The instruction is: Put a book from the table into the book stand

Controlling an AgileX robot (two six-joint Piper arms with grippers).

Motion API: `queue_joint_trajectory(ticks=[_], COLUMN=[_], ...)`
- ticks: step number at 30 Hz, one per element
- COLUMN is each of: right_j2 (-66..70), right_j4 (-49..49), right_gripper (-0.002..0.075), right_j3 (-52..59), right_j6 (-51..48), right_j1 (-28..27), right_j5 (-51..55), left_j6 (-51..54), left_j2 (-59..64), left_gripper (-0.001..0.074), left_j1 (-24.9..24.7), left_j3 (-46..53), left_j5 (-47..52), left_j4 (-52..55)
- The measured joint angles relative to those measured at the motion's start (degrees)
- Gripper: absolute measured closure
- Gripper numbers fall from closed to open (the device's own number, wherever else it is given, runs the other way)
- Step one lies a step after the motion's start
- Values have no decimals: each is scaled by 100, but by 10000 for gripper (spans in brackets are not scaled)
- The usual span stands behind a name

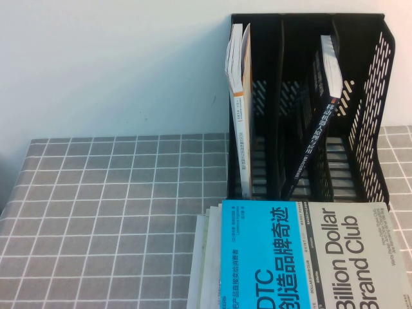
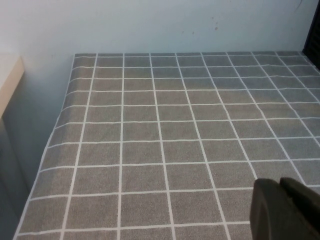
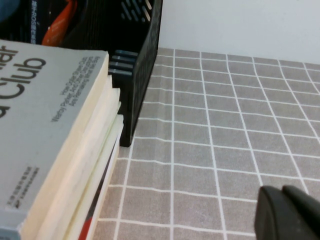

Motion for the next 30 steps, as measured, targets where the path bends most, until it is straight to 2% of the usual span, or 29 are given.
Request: queue_joint_trajectory(ticks=[30], right_j2=[0], right_j4=[0], right_gripper=[729], right_j3=[0], right_j6=[0], right_j1=[0], right_j5=[-59], left_j6=[-32], left_j2=[0], left_gripper=[738], left_j1=[0], left_j3=[0], left_j5=[-73], left_j4=[26])
